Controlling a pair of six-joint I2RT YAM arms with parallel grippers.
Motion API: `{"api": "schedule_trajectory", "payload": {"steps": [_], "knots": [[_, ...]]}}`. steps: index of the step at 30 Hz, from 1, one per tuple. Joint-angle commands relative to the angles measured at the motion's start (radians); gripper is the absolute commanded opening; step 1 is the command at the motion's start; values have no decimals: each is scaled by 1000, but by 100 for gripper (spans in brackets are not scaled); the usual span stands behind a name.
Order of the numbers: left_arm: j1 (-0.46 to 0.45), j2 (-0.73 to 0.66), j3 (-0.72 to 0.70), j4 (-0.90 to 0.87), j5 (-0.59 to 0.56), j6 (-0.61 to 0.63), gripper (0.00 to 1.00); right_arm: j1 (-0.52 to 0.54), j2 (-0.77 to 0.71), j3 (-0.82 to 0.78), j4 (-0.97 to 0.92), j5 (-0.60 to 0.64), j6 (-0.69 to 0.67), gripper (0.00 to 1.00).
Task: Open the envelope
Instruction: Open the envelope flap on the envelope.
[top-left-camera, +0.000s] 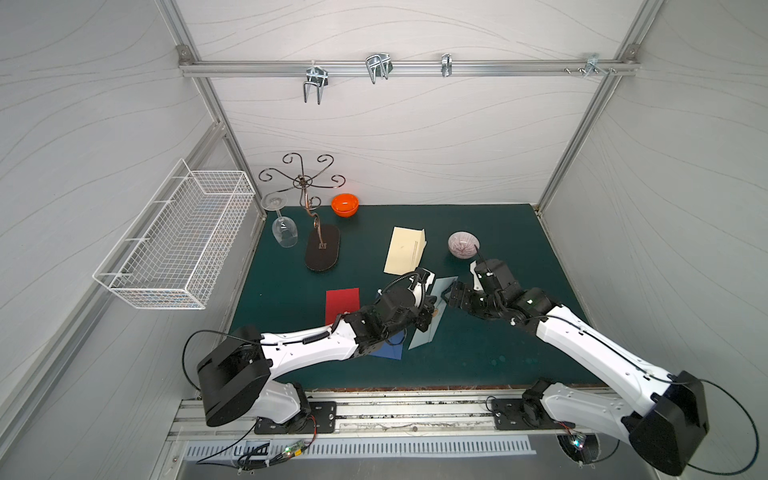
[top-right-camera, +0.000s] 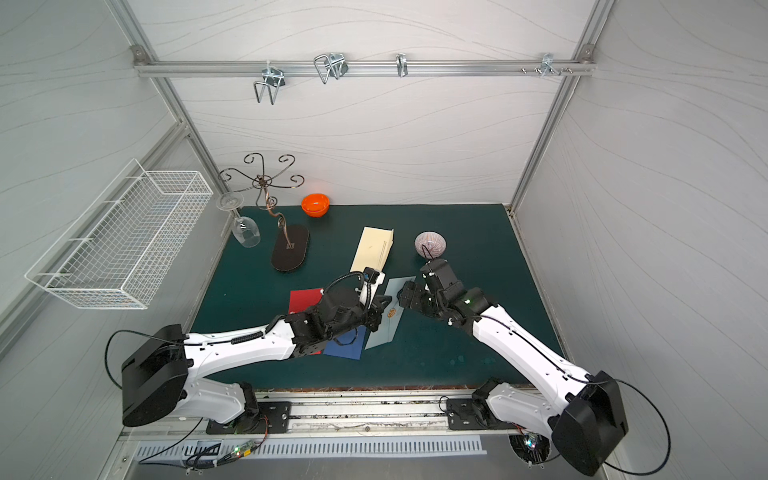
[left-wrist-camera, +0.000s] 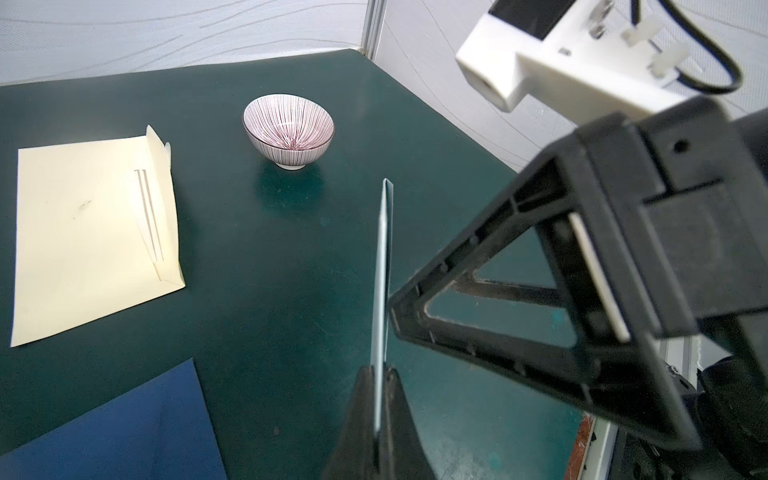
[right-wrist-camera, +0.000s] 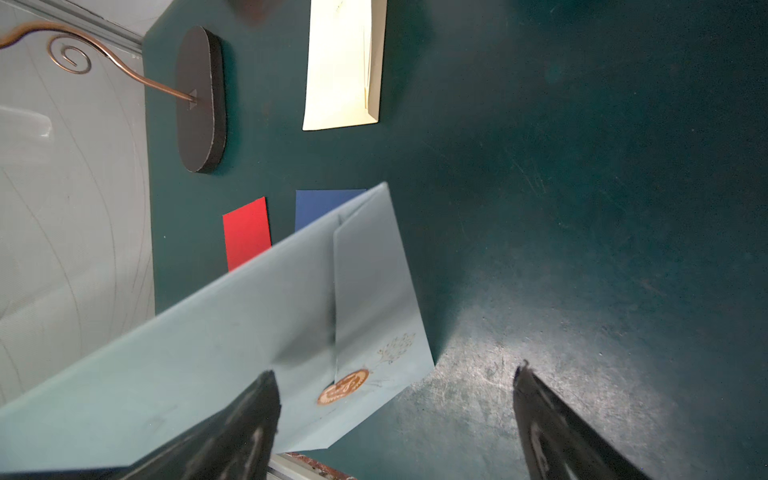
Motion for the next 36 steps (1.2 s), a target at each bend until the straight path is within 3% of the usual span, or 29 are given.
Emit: {"api": "schedule_trajectory", "payload": {"steps": [1, 36], "knots": [[-5, -6, 41, 36, 4, 3, 0, 7, 16, 17, -28, 3, 26, 89], [-5, -1, 47, 30, 23, -6, 0, 8, 72, 63, -72, -4, 57, 90]]}}
